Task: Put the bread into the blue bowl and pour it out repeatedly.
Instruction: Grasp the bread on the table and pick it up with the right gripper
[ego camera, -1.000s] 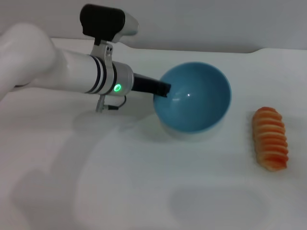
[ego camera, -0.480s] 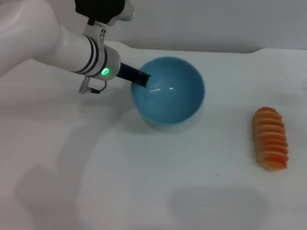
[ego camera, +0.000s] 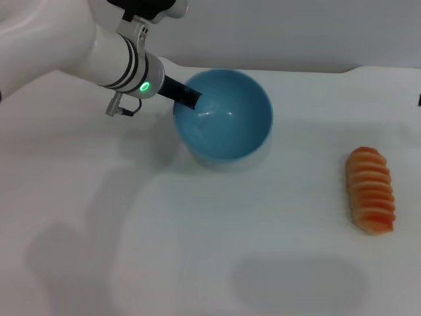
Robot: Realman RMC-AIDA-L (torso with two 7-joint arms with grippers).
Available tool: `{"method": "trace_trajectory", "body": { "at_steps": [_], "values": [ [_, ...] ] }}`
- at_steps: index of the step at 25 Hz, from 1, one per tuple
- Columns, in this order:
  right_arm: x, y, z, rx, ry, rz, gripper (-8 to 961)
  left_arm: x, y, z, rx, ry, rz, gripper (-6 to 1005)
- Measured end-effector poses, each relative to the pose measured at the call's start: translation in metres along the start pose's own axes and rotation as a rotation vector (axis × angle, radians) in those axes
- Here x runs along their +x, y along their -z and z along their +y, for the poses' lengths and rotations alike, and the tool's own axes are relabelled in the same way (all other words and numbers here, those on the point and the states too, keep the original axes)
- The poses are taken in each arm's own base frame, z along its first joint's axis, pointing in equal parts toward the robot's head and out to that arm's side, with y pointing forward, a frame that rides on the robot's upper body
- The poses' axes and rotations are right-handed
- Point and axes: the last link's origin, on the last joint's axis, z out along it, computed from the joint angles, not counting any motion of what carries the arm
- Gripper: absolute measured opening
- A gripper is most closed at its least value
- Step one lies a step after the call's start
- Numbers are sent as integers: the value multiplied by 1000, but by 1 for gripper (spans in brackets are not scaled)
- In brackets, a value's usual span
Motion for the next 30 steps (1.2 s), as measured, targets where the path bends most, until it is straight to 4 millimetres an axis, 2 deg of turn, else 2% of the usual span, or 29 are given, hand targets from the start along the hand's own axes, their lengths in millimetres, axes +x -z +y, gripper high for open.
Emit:
{"method": "trace_trajectory", "body": {
  "at_steps": [5,11,19,30],
  "values": [
    [1,5,8,-29,-16,115,531,5,1,0,4,-3,9,-1],
    [18,7,10,-48,-57,210,529,9,0,-1,23,-22,15,-2],
    [43,-11,20,-85,-87,271,526,10,-1,-1,27,-19,34,-1],
    [56,-33,37,-123,-94,335,523,5,-3,-4,27,0,30,-1]
  ]
}}
